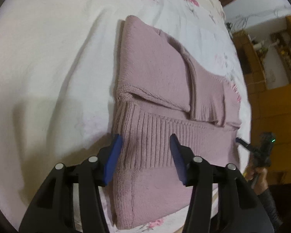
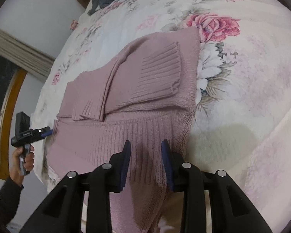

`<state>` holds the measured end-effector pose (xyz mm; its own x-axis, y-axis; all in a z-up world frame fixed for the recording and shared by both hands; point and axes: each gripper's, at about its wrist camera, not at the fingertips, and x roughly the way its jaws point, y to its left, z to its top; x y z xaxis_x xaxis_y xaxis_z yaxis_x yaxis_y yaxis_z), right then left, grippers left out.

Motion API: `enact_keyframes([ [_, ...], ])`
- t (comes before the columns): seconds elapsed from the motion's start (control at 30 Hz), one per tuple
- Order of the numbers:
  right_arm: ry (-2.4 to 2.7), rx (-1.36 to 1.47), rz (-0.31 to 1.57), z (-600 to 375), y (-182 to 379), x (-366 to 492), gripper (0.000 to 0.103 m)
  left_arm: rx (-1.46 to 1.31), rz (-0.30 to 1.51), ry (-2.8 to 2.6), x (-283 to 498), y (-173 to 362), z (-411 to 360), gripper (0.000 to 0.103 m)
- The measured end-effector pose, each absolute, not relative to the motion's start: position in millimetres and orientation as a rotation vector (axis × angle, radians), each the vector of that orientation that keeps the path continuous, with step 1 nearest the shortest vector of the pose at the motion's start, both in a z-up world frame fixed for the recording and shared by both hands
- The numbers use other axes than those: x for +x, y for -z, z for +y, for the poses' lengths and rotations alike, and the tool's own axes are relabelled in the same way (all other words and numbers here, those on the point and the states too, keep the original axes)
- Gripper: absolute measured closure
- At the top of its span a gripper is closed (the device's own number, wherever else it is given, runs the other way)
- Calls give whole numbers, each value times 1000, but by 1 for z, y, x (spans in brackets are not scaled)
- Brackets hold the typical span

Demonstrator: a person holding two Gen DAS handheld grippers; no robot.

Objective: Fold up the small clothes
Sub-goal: 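Grasp the folded ribbed band with the left tool while the right tool grasps it too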

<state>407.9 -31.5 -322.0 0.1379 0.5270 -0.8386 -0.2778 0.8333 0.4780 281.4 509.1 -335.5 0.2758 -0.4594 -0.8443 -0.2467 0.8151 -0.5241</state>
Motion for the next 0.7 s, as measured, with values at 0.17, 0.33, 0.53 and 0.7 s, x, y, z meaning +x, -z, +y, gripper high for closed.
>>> enact_keyframes([
  [0.17, -626, 132, 1250, -25, 312, 394, 94, -604, 1274, 156, 276, 330, 504, 103],
  [0.33, -613, 83, 1217, -24, 306, 389, 90, -576, 1257, 173, 271, 325, 501, 103],
  [0.53, -528, 109, 1212, -33, 316, 408, 67, -588, 1262, 185, 277, 327, 499, 103],
  [0.7, -540, 85, 1238, -30, 325, 409, 74, -574, 1259, 190, 275, 329, 494, 103],
])
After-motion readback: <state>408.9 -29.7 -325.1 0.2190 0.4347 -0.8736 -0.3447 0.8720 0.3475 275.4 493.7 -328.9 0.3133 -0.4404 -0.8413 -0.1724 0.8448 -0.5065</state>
